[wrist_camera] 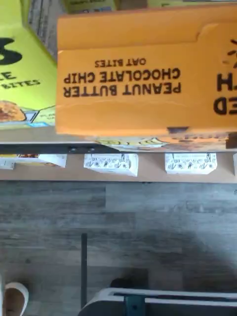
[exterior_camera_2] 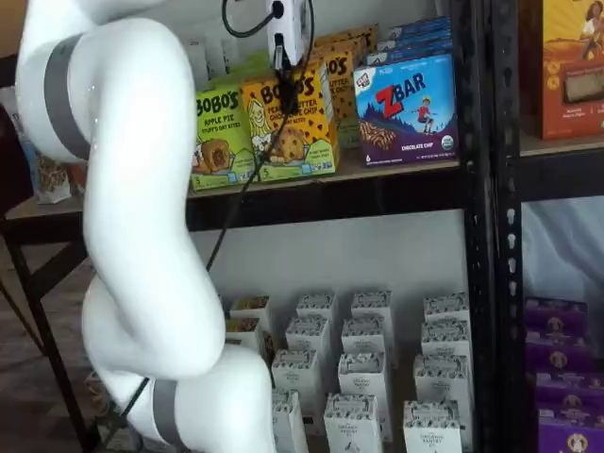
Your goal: Pick up the orange box on the top shelf, the fifth box from the left
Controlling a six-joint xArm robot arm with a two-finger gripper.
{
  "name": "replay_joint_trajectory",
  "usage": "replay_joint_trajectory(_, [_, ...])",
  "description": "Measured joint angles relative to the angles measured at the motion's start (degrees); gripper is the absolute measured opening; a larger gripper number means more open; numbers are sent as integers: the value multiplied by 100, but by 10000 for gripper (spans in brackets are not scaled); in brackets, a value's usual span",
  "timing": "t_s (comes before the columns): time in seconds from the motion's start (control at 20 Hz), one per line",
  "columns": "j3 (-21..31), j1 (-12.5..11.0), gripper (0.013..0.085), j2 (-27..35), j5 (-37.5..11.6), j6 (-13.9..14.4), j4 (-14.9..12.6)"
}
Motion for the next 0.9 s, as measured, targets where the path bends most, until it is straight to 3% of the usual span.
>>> replay_joint_trajectory(0.5, [-1, -79, 250, -588, 654, 29, 10])
replay_joint_trajectory(0.9, [450, -325, 250, -1440, 1096, -112, 99])
